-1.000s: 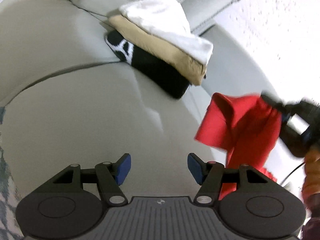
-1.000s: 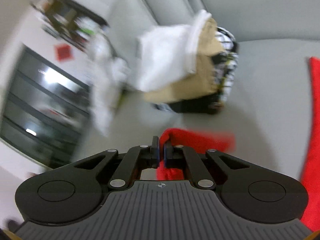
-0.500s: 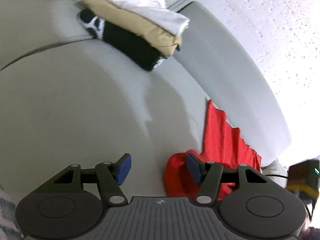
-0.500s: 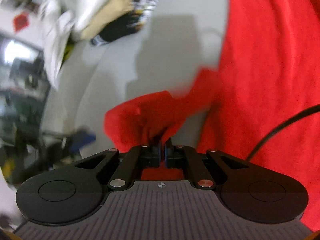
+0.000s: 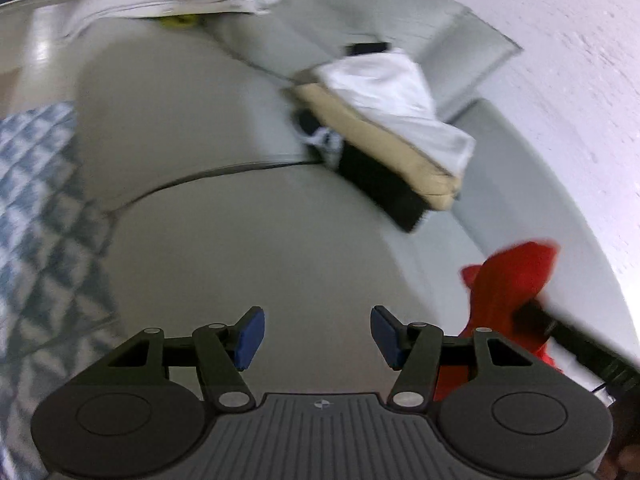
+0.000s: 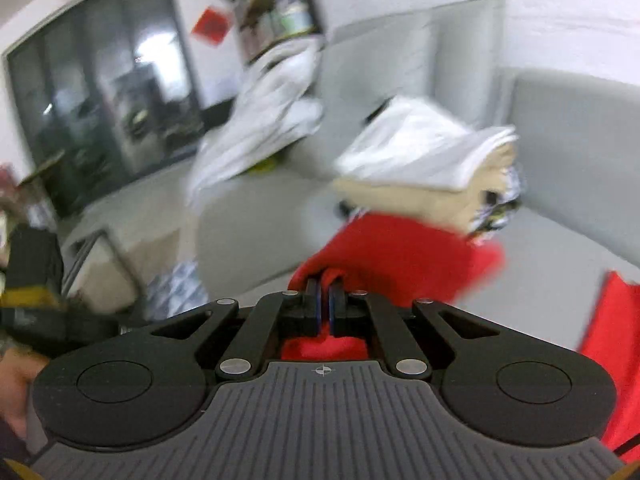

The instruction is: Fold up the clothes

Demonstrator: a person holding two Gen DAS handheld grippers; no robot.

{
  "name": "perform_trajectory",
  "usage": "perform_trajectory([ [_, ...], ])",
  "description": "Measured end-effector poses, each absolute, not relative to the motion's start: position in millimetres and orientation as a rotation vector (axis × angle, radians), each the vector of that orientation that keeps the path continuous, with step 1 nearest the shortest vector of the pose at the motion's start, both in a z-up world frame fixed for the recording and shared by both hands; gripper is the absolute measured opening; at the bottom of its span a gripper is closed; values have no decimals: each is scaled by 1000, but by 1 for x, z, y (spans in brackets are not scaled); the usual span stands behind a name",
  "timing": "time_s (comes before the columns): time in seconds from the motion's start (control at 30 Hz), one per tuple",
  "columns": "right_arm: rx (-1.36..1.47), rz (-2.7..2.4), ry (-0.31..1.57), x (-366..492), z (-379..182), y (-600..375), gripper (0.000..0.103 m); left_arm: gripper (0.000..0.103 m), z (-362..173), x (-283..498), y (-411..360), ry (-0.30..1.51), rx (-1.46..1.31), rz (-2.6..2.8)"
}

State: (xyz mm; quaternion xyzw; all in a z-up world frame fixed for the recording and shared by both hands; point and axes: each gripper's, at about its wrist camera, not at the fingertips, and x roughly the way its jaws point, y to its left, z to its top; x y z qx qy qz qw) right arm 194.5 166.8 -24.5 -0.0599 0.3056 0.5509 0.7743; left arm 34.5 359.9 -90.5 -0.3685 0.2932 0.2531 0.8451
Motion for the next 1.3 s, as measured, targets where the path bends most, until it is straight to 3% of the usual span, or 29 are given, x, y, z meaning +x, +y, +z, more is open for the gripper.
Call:
perform_trajectory([
  [0.13,-174,1172,1078,223,-95,182,4,55,-110,27,361,687,-831,520],
  [0.23,-35,1071,1257,247,-130,162,4,55,-114,30,358,690,-846,469],
  [0.7,123,947,1315,254,-142,105,4,53,-135,133,351,685,-934,107],
  [0.8,127,946,1311,254,-144,105,4,61,-122,142,340,670,-863,35],
  [0.87,114,950,1303,253,-144,106,4,61,-121,152,332,710,-802,55],
  [0.97,114,945,1298,252,-144,103,4,50,-131,171,333,782,-779,97],
  [1.0,115,942,1296,251,-143,102,4,37,-138,178,333,810,-787,84],
  [1.03,116,939,1293,251,-142,102,4,4,-144,185,334,836,-796,72],
  [1.1,108,932,1273,248,-138,101,8,2,-140,185,336,799,-795,54],
  [1.13,96,931,1249,245,-132,100,17,2,-133,180,338,758,-786,50],
  [1.3,118,883,1073,238,-79,70,42,2,-60,143,354,441,-737,103],
])
